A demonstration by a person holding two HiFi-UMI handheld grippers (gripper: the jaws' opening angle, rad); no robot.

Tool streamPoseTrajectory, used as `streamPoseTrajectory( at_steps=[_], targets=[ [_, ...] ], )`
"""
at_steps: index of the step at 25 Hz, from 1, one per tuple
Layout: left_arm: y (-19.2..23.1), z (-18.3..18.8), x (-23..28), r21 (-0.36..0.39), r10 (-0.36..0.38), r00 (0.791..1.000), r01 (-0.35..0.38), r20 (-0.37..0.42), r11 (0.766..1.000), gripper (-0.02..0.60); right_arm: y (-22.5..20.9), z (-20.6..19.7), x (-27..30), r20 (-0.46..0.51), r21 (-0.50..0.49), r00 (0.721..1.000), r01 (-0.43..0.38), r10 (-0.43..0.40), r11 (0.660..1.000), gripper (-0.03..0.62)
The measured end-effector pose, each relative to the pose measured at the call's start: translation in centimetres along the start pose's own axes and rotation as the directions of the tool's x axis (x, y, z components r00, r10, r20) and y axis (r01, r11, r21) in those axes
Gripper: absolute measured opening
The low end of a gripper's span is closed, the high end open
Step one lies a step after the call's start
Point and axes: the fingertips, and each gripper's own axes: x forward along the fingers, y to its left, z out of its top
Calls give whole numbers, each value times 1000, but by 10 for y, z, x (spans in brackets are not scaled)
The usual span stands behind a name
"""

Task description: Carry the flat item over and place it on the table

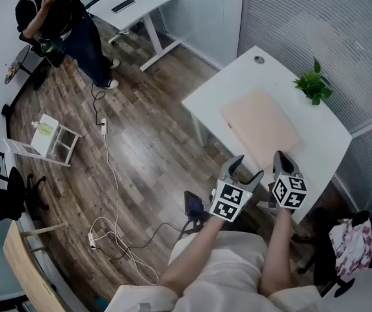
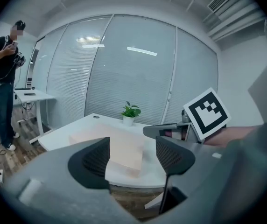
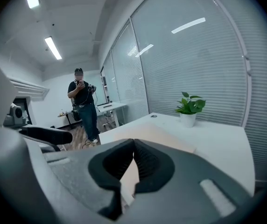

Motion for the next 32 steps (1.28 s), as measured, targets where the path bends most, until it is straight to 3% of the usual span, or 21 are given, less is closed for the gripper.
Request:
streamPoseTrajectory(
  at_steps=[3,5,8,11,15,19,21,26,29,32],
  targets=[
    [-5,-4,-17,25,14,1000,-14,7,1000,318,4,-9,-20,21,13,999,24,-24,1000,2],
    [-12,-7,-28,2,3,1000,-3,16,1000,307,5,-16,-31,34,18,999,31,-31,999,2],
    [-33,-11,-41,-51,-42,998,44,42,998,224,6,-32,-44,21,4,1000,16,-16,1000,2],
    [-37,1,-48,40,-41,997,39,60,998,224,14,-21,-50,59,-1,998,3,-2,1000,2],
    [-30,1,-69,88,-31,997,25,76,996,210,31,-24,-56,80,14,997,-21,20,1000,2],
    [-15,3,-87,91,0,997,-8,82,996,111,48,-21,-50,74,-7,995,-63,64,998,2],
    [-6,0,-91,69,31,997,-35,71,997,6,55,-23,-43,54,-9,992,-113,114,994,2],
    [-26,-1,-88,56,-36,996,31,83,998,6,32,-24,-59,63,13,996,-70,69,997,2],
    [-17,-4,-93,79,-13,997,8,74,997,7,26,-26,-62,71,39,997,-38,35,999,2],
    [0,-5,-95,41,42,995,-45,89,998,8,27,-27,-64,95,48,995,-39,34,998,2]
  ],
)
